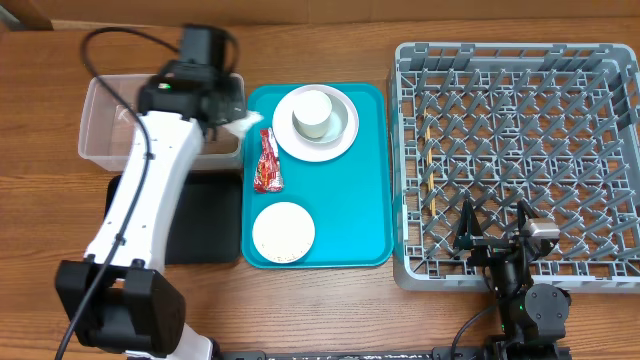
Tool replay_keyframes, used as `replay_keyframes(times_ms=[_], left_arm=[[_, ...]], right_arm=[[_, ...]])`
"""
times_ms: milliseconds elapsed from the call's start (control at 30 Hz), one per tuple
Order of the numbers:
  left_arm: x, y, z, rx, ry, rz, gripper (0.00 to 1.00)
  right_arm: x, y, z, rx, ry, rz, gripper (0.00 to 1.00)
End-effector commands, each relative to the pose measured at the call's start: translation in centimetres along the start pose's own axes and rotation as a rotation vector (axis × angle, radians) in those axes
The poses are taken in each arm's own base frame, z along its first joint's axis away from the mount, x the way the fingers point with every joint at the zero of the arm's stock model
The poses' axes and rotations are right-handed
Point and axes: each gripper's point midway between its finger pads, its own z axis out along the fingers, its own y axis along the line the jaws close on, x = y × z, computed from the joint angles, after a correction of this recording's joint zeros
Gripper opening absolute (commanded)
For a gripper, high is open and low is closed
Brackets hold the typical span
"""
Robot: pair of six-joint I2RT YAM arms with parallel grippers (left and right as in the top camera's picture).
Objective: Sort waste into correct bins and load items into the dishwasher
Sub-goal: 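Carry the tissue with the left gripper and drop it into the clear bin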
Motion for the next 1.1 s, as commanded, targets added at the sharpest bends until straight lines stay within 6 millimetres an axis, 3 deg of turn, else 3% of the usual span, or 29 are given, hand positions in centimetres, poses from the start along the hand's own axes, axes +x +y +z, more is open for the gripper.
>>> replay_keyframes(times_ms=[0,167,233,367,467,567,700,867,900,933,1067], left_arm=[[-1.8,3.2,1.1,-0.054,-0.028,-0.084,0.04],[-2.2,6.8,3.4,-0.122,-0.014,-0.143,0.07],[-1.8,7.8,4.9,-0.145,0.015,-0.155,0.13],[-0.6,8.9,7.3,-0.175,0.074,-0.161,0.61],[-1.0,9.0,6.9,-0.175,0.063,-0.16,0.66],[-1.7,7.6,4.3,-0.111,0.064,-0.157,0.63],[-0.6,3.8,0.0,0.037,0.116,-0.127,0.52],[3.7,-1.1,-4.6,0.132,0.214,-0.012,0.37],[4.9,-2.0,-5.2,0.129,0.243,0.024,0.26],[6.0,-2.6,-5.6,0.126,0.272,0.055,0.04],[10.4,-5.2,-5.7,0.11,0.365,0.182,0.04]], right_arm=[[0.1,0.1,0.0,-0.007,-0.006,-0.003,1.0],[0.1,0.1,0.0,-0.007,-0.006,-0.003,1.0],[0.1,0.1,0.0,-0.007,-0.006,-0.003,1.0],[0.1,0.1,0.0,-0.007,-0.006,-0.003,1.0],[0.1,0.1,0.0,-0.007,-0.006,-0.003,1.0],[0.1,0.1,0.0,-0.007,-0.006,-0.003,1.0],[0.1,0.1,0.0,-0.007,-0.006,-0.003,1.0],[0.1,0.1,0.0,-0.007,-0.006,-0.003,1.0],[0.1,0.1,0.0,-0.007,-0.007,-0.003,1.0],[0.1,0.1,0.0,-0.007,-0.006,-0.003,1.0],[0.1,0.1,0.0,-0.007,-0.006,-0.003,1.0]])
